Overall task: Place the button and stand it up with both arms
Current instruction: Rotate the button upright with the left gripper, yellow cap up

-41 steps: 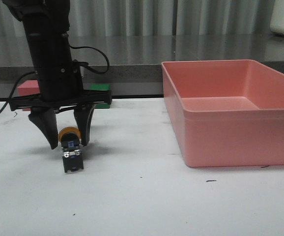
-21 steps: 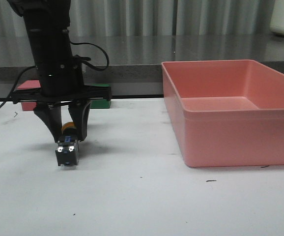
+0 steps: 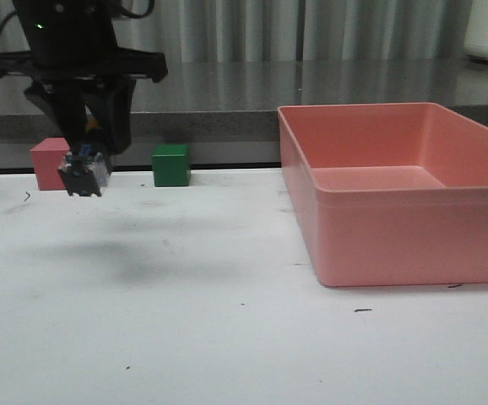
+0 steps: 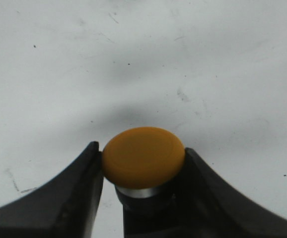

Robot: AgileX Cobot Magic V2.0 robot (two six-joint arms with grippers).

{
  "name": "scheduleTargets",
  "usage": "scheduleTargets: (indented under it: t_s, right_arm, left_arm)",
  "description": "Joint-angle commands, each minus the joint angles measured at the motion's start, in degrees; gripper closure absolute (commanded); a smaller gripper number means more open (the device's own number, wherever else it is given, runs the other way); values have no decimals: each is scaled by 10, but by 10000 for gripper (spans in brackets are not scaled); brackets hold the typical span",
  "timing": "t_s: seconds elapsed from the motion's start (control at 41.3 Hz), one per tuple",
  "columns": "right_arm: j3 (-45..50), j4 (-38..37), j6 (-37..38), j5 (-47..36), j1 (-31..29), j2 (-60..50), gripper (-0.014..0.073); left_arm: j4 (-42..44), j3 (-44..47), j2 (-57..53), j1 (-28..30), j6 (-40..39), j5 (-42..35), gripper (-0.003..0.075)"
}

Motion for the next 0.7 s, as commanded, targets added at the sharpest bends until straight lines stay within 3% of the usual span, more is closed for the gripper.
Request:
scheduleTargets:
  t_s: [0.0,0.387,0.678]
  right_arm:
    - [-14,-2,-7,-33,-3,-1,158]
    - [-14,-2,-7,-33,-3,-1,158]
    - [-14,-2,-7,-33,-3,-1,158]
  left_arm:
    - [14,17,-79,1,32,-44,589]
    - [-31,215,-273,63,138,-253,589]
    - [-39,427,-406,73,138,-503,589]
